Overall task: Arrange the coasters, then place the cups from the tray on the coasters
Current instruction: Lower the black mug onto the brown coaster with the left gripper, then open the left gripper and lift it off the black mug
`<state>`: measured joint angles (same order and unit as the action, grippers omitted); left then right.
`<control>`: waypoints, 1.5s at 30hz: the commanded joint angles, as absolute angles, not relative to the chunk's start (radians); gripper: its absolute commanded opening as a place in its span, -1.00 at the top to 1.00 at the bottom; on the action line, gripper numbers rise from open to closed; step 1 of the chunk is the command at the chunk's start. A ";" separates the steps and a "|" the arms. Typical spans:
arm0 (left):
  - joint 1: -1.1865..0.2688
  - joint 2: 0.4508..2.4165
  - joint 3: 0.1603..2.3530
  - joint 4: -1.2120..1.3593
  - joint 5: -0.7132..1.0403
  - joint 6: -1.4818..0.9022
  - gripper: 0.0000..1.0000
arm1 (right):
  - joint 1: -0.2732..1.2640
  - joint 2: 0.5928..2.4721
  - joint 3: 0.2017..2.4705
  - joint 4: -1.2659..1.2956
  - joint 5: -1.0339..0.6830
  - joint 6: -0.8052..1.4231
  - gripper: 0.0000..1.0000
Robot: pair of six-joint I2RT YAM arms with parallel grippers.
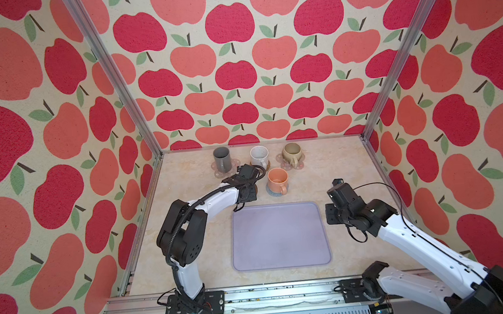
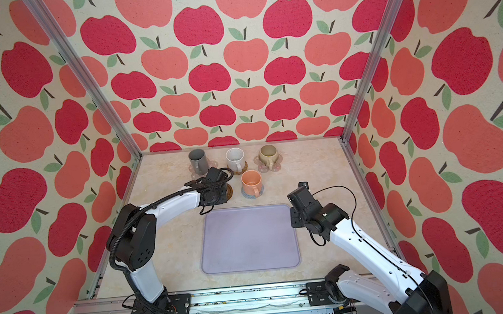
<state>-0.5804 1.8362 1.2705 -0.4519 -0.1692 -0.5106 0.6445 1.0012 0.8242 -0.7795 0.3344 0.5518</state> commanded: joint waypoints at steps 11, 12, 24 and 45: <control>-0.587 1.868 1.291 -0.519 -0.110 -0.501 0.47 | 0.637 0.976 0.817 -0.802 0.327 0.578 0.01; -0.587 1.871 1.294 -0.519 -0.110 -0.501 0.47 | 0.637 0.976 0.818 -0.802 0.327 0.578 0.01; -0.587 1.818 1.280 -0.514 -0.120 -0.484 0.30 | 0.637 0.968 0.809 -0.806 0.328 0.581 0.00; -0.587 1.633 1.256 -0.595 -0.179 -0.450 0.15 | 0.637 0.947 0.900 -0.911 0.380 0.521 -0.02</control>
<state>-0.5835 1.6760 1.2667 -0.5476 -0.1379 -0.4728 0.6445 0.9726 0.8635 -0.8661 0.3439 0.5468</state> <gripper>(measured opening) 0.422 0.511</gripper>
